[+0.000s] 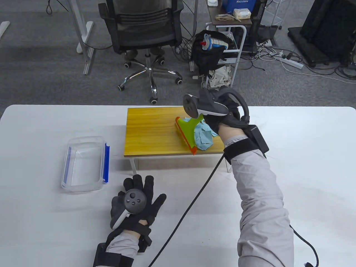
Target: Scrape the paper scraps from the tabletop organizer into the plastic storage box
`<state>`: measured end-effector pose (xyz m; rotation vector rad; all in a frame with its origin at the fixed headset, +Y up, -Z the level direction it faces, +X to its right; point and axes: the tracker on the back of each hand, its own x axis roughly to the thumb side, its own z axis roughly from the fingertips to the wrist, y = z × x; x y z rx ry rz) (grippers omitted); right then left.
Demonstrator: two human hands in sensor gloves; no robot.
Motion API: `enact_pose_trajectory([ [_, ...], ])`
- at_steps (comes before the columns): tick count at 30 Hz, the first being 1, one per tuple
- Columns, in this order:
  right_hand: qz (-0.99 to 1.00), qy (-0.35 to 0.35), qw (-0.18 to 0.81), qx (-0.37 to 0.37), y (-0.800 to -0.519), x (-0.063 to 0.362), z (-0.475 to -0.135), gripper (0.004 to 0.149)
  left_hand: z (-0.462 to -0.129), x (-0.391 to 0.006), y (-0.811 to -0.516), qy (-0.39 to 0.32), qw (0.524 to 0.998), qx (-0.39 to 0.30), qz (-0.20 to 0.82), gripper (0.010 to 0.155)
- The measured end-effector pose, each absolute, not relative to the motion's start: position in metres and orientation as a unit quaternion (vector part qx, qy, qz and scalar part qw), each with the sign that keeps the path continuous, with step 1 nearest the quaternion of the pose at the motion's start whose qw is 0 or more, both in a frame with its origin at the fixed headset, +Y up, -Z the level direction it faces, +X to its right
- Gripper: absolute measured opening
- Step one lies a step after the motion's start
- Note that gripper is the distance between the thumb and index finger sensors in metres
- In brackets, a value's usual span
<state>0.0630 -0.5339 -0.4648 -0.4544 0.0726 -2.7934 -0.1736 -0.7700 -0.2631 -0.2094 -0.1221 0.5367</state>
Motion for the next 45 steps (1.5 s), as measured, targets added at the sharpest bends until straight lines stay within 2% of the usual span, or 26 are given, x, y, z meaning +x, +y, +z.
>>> enact_pose_trajectory([
  [6,-0.989,0.058,0.104,-0.091,-0.539,0.069,-0.47,0.061,-0.263,-0.174,-0.77,-0.06,0.957,-0.103,0.266,0.082],
  [10,-0.99,0.058,0.113,-0.061,-0.558,0.067,-0.471,0.064,-0.264,-0.174,-0.77,-0.06,0.956,-0.101,0.268,0.082],
  [13,-0.986,0.034,0.148,-0.064,-0.569,0.067,-0.469,0.064,-0.264,-0.175,-0.77,-0.059,0.956,-0.1,0.27,0.082],
  [18,-0.988,-0.01,0.138,-0.061,-0.565,0.074,-0.463,0.067,-0.264,-0.175,-0.771,-0.058,0.955,-0.101,0.271,0.082],
  [22,-0.995,-0.063,0.071,-0.044,-0.564,0.088,-0.463,0.072,-0.264,-0.176,-0.771,-0.057,0.956,-0.102,0.27,0.082],
  [25,-0.993,-0.112,-0.013,-0.02,-0.575,0.102,-0.464,0.076,-0.264,-0.177,-0.77,-0.054,0.955,-0.101,0.272,0.082],
  [26,-0.995,-0.096,-0.036,-0.02,-0.575,0.104,-0.462,0.075,-0.264,-0.178,-0.77,-0.052,0.955,-0.1,0.273,0.082],
  [28,-0.996,-0.016,-0.087,-0.013,-0.575,0.117,-0.452,0.074,-0.264,-0.181,-0.771,-0.047,0.955,-0.098,0.277,0.082],
  [32,-0.986,0.088,-0.136,0.033,-0.571,0.154,-0.422,0.072,-0.265,-0.185,-0.773,-0.038,0.953,-0.1,0.284,0.082],
  [40,-0.955,0.183,-0.184,0.143,-0.589,0.255,-0.351,0.067,-0.264,-0.186,-0.774,-0.034,0.953,-0.092,0.288,0.082],
  [45,-0.942,0.223,-0.165,0.189,-0.63,0.301,-0.305,0.066,-0.263,-0.188,-0.775,-0.028,0.954,-0.079,0.289,0.083],
])
